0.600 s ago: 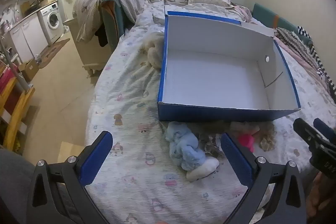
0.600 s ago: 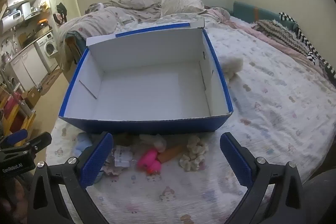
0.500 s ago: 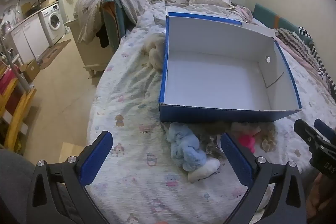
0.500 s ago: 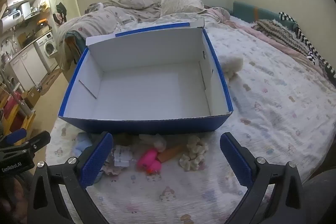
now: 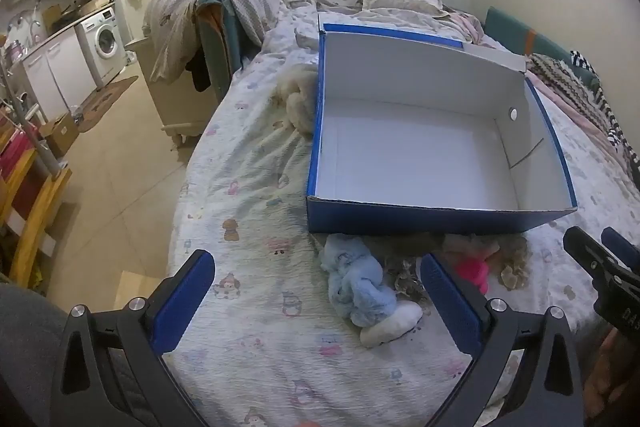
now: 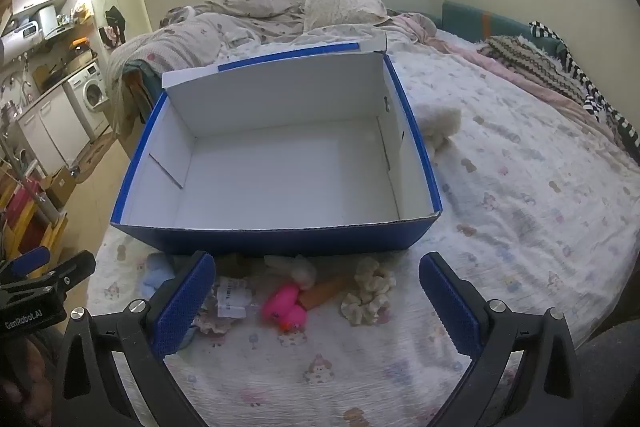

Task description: Organize soft objects

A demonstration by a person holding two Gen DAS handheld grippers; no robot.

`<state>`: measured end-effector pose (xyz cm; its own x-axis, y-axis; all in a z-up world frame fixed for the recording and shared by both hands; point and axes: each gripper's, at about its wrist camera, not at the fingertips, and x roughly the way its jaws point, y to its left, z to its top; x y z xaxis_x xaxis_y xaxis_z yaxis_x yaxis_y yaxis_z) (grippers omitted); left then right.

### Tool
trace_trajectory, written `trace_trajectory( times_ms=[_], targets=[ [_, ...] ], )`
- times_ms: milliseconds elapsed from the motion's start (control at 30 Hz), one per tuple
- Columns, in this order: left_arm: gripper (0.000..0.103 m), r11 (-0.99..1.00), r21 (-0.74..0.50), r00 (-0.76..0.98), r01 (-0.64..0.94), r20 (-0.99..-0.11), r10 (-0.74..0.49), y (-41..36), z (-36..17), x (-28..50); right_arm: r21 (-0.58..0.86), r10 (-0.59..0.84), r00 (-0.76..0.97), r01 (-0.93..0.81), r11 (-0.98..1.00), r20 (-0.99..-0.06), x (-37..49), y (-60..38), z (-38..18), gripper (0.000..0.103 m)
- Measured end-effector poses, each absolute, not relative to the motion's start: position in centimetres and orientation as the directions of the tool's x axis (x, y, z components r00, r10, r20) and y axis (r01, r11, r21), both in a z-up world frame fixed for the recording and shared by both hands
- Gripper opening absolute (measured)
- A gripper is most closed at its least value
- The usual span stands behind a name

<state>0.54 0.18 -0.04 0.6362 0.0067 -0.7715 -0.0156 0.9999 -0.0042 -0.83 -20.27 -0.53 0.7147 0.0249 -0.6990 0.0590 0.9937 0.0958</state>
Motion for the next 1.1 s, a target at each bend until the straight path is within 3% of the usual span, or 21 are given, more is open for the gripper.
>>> trace_trajectory(
  times_ms=[1100],
  targets=[
    [0.103, 1.000, -0.003, 0.644, -0.018, -0.765, 0.010, 0.32, 0.43, 0.18, 0.095, 0.022, 0.716, 0.061, 0.994, -0.698, -0.86, -20.24, -0.42, 0.103]
  ],
)
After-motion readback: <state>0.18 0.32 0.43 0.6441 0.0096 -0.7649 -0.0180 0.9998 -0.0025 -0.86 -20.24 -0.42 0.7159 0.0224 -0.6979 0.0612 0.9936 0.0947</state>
